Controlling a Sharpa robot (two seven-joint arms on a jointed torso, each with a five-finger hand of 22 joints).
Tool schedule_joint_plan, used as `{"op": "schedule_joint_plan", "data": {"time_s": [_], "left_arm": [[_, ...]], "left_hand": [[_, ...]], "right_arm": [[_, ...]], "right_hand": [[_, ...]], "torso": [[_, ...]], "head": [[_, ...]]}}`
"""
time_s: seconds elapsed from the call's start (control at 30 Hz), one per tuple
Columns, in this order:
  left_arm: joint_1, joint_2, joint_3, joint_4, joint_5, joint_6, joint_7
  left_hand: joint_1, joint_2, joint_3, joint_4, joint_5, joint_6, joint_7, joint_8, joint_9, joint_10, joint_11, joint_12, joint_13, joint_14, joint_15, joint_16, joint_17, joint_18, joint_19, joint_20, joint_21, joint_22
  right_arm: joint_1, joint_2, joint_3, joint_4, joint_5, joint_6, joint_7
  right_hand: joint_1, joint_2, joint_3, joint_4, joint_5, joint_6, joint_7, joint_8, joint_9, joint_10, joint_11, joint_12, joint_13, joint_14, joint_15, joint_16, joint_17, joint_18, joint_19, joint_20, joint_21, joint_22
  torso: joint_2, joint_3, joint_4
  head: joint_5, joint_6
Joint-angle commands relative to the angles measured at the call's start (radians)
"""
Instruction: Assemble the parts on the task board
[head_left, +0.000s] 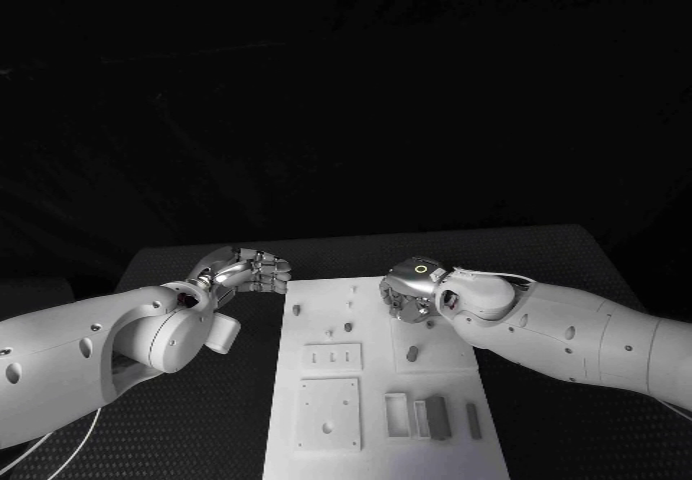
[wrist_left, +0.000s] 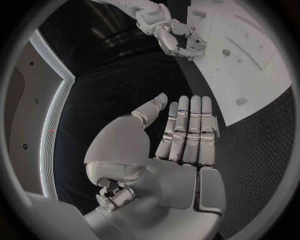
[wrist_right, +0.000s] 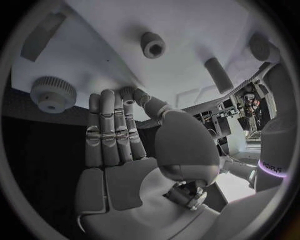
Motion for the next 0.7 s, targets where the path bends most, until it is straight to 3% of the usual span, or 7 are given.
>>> {"op": "schedule_joint_plan", "data": {"time_s": [0.03, 0.37, 0.7], "left_arm": [[0.001, 0.0, 0.001, 0.004, 0.004, 0.009, 0.005], [0.002, 0.002, 0.001, 0.004, 0.004, 0.007, 0.005], [0.004, 0.008, 0.001, 0.0, 0.004, 0.008, 0.004]], "left_hand": [[-0.008, -0.001, -0.004, -0.003, 0.003, -0.002, 0.006, -0.007, -0.001, 0.001, 0.006, -0.005, 0.0, 0.002, 0.004, -0.007, 0.002, -0.005, 0.003, -0.001, -0.004, 0.001], [-0.008, -0.002, -0.004, -0.003, 0.003, -0.002, 0.006, -0.007, -0.001, 0.001, 0.006, -0.006, 0.0, 0.002, 0.005, -0.008, 0.002, -0.005, 0.002, -0.001, -0.004, 0.001], [-0.007, -0.002, -0.004, -0.003, 0.003, -0.002, 0.007, -0.008, -0.002, 0.001, 0.006, -0.007, 0.0, 0.002, 0.005, -0.009, 0.003, -0.005, 0.002, -0.001, -0.005, 0.002]], "right_arm": [[0.012, 0.004, 0.004, 0.008, -0.015, 0.002, -0.026], [0.033, 0.042, 0.007, 0.01, -0.07, -0.026, -0.073], [0.039, 0.119, 0.007, -0.028, -0.142, -0.042, -0.102]], "right_hand": [[0.045, 0.035, 0.034, -0.029, 0.003, 0.007, 0.002, -0.001, 0.002, 0.013, -0.005, 0.004, 0.009, 0.014, -0.02, 0.006, 0.002, 0.02, 0.005, -0.002, 0.006, 0.027], [0.043, 0.03, 0.038, -0.029, 0.003, 0.016, -0.002, -0.002, 0.006, 0.021, -0.008, 0.002, 0.016, 0.02, -0.024, 0.013, 0.011, 0.02, 0.01, -0.006, 0.021, 0.026], [0.042, 0.026, 0.039, -0.029, 0.003, 0.019, -0.003, -0.003, 0.007, 0.023, -0.009, 0.001, 0.018, 0.022, -0.025, 0.015, 0.014, 0.02, 0.011, -0.007, 0.027, 0.026]], "torso": [[0.001, 0.0014, -0.0004], [0.002, 0.0017, 0.0008], [0.004, 0.0018, 0.0013]], "head": [[0.002, 0.006], [0.004, 0.018], [0.009, 0.026]]}}
